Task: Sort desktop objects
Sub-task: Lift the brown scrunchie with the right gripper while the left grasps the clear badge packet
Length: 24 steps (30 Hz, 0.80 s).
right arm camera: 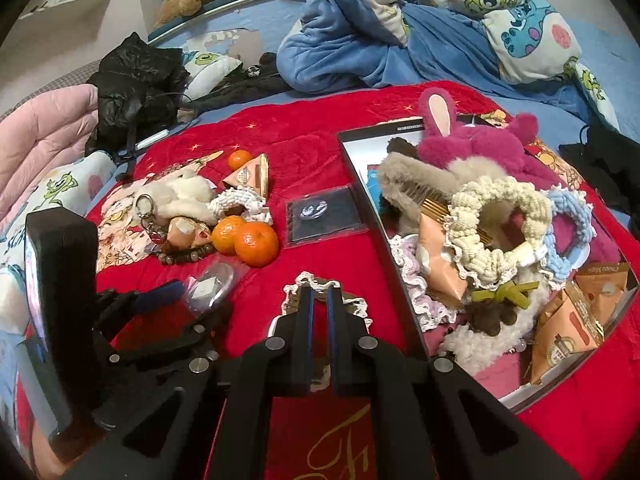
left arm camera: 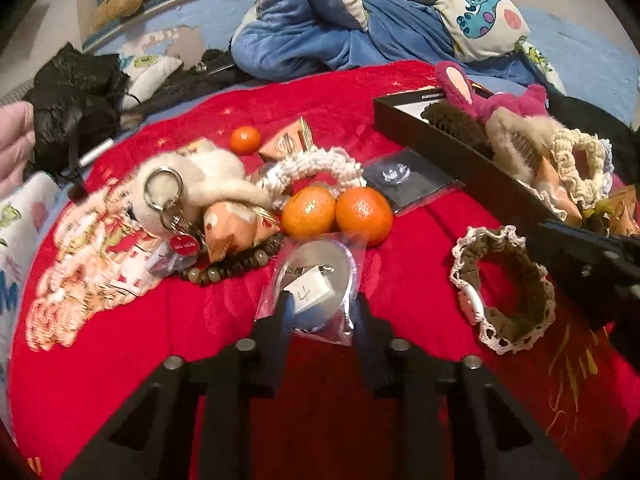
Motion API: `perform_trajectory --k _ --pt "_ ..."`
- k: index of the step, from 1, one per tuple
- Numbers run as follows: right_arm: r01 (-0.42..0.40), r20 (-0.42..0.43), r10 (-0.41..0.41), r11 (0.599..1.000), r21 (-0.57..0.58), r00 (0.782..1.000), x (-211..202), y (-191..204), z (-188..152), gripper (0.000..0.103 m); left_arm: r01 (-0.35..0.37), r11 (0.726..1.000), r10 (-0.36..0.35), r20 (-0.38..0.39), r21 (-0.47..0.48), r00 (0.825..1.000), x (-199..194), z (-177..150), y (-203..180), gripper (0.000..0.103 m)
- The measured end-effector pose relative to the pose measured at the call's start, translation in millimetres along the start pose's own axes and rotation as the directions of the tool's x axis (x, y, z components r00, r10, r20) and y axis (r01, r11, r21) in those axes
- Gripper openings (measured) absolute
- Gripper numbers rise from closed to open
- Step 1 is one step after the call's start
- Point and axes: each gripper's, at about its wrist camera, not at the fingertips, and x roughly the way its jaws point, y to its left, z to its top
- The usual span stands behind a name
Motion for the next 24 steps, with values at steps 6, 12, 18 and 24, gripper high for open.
perform_trajectory --k 6,12,18,24 --pt "-0.012 -0.016 0.012 1.0 0.003 1.0 0.8 -1.9 -1.6 0.007 -0.018 1.0 0.017 0.005 0.019 1.0 -0.4 -2.3 -3.7 0.027" --pt "-0.032 -0.06 0.034 0.999 0.032 0.998 6.8 -13.4 -4.0 0.029 0.001 1.0 0.0 0.013 -0.021 1.0 -7.3 -5.8 5.4 0.027" --pt "0.012 -0.096 -0.008 0.999 0.035 0.995 15.8 -13.0 -8.2 0.027 -0.005 1.0 0.005 0.023 -0.017 1.0 -10.1 -7.2 3.9 0.022" --pt "0.109 -0.092 -0.114 0.993 -0.05 0.989 22.9 -3.6 -13.1 0.012 -0.02 1.0 0.021 0.037 -0.016 0.999 -13.7 -6.5 3.7 0.017"
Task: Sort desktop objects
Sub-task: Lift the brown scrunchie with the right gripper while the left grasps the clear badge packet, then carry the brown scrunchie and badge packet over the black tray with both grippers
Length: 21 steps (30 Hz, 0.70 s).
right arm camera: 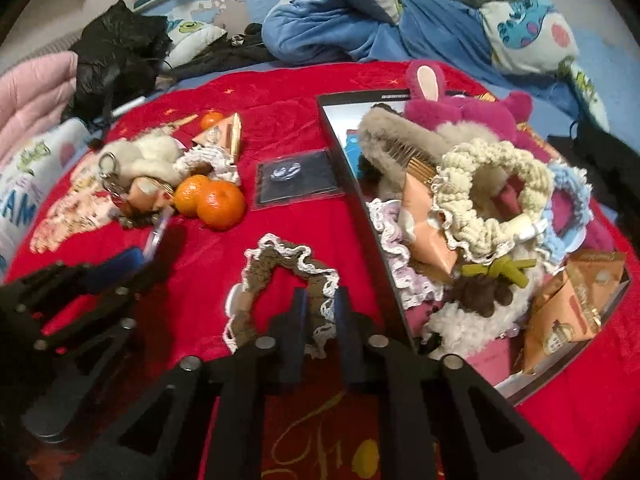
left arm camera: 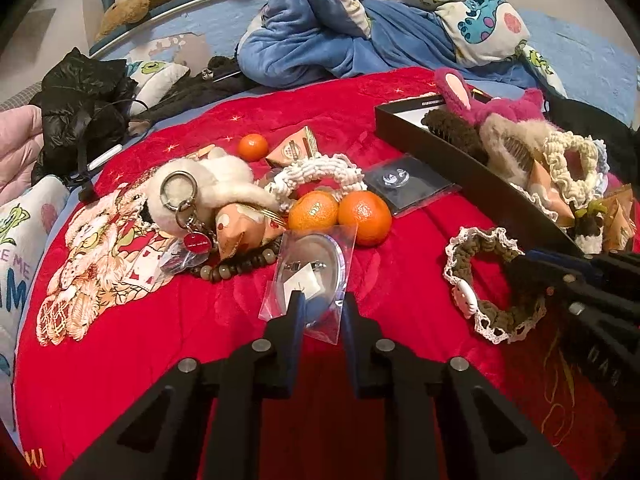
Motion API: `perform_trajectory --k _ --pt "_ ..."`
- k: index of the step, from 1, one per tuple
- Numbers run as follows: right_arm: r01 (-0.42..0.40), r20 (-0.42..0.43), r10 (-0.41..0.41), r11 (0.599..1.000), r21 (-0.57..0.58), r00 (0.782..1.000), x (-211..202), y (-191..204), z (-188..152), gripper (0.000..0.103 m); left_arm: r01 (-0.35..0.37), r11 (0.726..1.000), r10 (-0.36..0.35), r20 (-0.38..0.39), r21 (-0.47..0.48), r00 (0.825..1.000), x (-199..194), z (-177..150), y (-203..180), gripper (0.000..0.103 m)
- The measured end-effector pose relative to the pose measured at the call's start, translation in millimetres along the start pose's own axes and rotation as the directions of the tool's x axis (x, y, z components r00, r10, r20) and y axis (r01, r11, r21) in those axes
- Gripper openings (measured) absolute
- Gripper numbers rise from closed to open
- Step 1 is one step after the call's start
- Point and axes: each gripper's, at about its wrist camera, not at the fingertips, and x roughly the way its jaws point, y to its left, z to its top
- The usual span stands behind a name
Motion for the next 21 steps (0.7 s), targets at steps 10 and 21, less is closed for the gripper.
perform_trajectory --k 10,21 --pt "-0.157 0.055 0.153 0.983 0.096 0.987 -19.1 -15.9 3.4 0.004 -0.011 1.0 0.012 0.036 -0.017 0.999 -17.3 0.0 6.4 0.01" --pt "-0.265 0.126 0.248 0.954 0.139 0.96 -47.1 -18.1 6.7 0.004 0.007 0.998 -0.003 0.061 -0.065 0.998 -42.4 -0.7 25.8 0.005"
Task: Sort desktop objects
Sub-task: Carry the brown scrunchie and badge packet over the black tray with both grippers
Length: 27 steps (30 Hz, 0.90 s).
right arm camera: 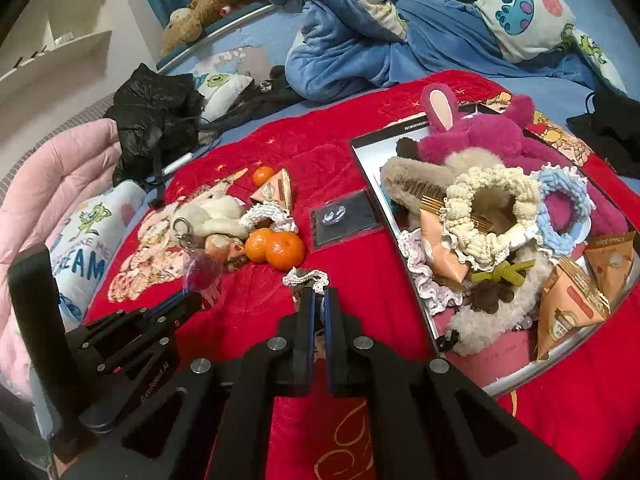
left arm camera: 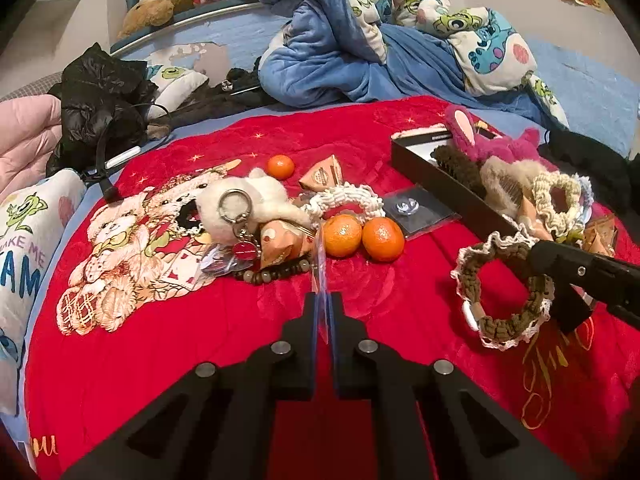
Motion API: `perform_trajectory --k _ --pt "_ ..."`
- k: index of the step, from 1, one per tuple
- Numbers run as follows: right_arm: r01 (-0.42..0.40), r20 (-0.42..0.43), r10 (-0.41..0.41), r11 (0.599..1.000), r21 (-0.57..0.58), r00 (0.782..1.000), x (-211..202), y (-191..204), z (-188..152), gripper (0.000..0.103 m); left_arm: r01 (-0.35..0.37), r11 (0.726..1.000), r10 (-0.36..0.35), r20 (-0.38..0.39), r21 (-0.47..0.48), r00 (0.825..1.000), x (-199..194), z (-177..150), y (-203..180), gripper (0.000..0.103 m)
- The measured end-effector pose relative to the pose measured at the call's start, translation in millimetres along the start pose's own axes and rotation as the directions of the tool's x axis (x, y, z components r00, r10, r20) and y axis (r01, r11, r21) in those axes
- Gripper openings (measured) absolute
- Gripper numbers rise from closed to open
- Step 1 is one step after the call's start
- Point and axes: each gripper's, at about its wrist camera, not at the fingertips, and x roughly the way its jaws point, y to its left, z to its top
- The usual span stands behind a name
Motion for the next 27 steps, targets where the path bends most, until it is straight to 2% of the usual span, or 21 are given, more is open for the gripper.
perform_trajectory --k 6,15,21,27 --pt "-0.006 0.021 0.006 1.0 0.007 1.0 -16.3 -3.2 0.2 0.005 0.025 0.999 -0.024 0.026 -0.024 0.999 -17.6 2.1 6.3 0.005" --pt "-0.012 0.057 0.011 1.0 0.026 0.998 -43.6 -13.7 1.8 0.005 0.076 0.997 -0.077 0.066 0.005 0.995 -46.7 8.2 -8.9 0.005" --pt "0.007 0.087 -0.01 0.999 0.04 0.996 -66.6 -23.2 5.0 0.005 0.126 0.991 -0.129 0.075 0.044 0.989 -59.7 12.1 -43.8 0.005" --pt "0.043 0.121 -0.05 0.997 0.062 0.991 -97.5 -45.8 5.3 0.005 0.185 0.978 -0.193 0.082 0.101 0.978 -72.3 16.2 -99.4 0.005"
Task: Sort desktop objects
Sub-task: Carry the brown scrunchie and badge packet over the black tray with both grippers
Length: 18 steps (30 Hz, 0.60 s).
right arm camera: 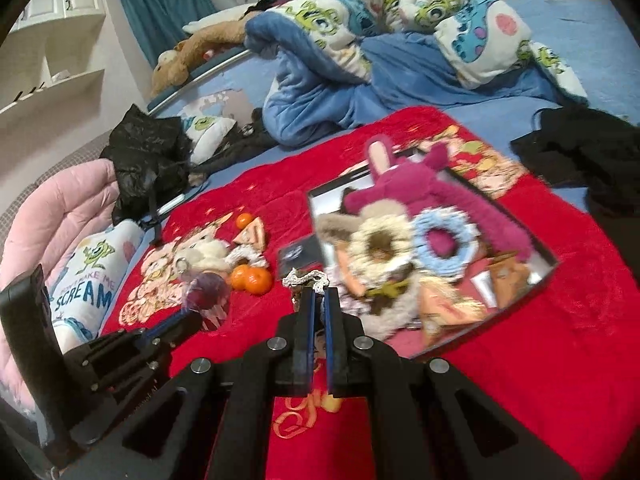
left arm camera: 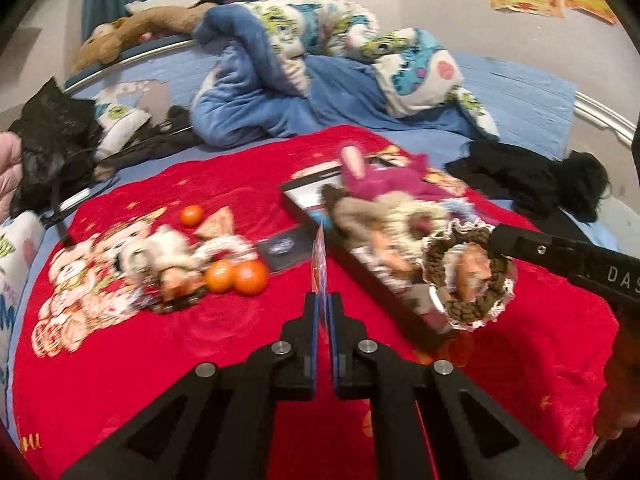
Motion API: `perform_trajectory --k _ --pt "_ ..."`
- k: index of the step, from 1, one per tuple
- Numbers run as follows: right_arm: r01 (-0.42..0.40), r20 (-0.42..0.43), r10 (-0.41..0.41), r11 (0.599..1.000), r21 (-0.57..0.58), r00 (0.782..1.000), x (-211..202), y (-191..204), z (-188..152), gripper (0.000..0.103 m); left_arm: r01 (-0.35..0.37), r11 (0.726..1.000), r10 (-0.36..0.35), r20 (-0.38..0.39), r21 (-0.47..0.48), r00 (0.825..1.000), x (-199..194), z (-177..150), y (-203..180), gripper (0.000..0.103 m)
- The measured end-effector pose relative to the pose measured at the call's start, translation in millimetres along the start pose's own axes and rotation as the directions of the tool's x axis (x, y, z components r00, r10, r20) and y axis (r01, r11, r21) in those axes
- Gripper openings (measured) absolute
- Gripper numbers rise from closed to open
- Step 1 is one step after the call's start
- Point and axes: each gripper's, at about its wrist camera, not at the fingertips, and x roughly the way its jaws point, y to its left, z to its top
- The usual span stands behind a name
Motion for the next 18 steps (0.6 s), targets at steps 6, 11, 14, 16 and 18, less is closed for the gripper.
perform_trajectory --k 6,11,14,16,18 --pt "0.048 0.041 -0.05 0.998 0.049 0.998 -37.4 -42.2 2.3 0.005 0.091 0.996 -0.091 0.033 0.012 0.995 -4.7 15.9 -58.6 0.005" --pt "0.098 0.07 -0.104 0.991 0.086 0.992 -60.8 -69.1 0.9 0.005 0.167 0.984 -0.172 0.072 0.066 0.982 -11.6 14.4 -97.1 0.005" --pt "0.108 0.1 -0.119 0.989 0.104 0.988 -69.9 -80.4 -1.0 0.005 0.21 0.977 -0.213 0.085 0.047 0.973 -10.4 18.4 -101.6 0.005" --pt "0.116 0.103 -0.127 0.987 0.107 0.987 -70.5 -85.4 -2.5 0.005 0.219 0.975 -0.221 0.091 0.033 0.971 -8.0 20.5 -101.8 0.005" --pt "0.127 0.115 -0.137 0.987 0.096 0.984 -71.0 -87.0 -3.3 0.005 0.207 0.977 -0.211 0.093 0.055 0.973 -6.7 17.6 -102.7 0.005"
